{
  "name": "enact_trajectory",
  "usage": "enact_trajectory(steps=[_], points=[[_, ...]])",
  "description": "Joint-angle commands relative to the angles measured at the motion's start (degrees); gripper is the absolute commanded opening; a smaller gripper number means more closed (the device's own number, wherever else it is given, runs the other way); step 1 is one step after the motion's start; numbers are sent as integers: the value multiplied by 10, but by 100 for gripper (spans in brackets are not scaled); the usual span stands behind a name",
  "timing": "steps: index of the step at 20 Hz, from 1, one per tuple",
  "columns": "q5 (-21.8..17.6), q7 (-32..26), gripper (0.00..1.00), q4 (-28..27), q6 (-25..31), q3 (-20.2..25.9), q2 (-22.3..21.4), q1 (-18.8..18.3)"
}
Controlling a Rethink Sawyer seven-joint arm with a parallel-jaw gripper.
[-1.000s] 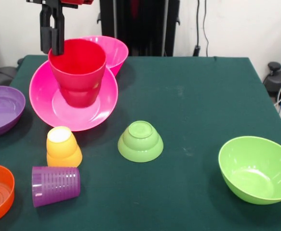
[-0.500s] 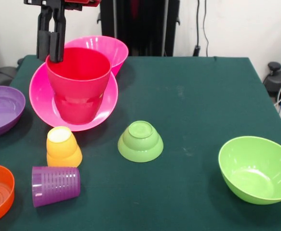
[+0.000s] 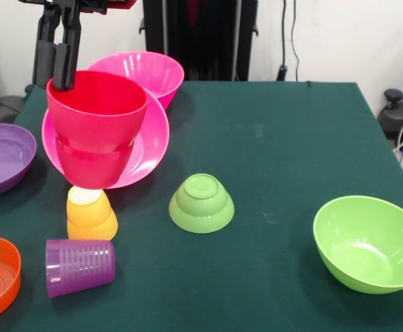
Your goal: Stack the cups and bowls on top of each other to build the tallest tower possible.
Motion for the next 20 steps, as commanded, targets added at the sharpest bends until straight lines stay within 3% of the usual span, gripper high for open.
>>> enact_trajectory(steps=[1,13,20], points=[[-36,-55,0,14,23,39,21,11],[18,-58,0,4,258,28,41,21],[17,-69,0,-44,452,27,60,31]])
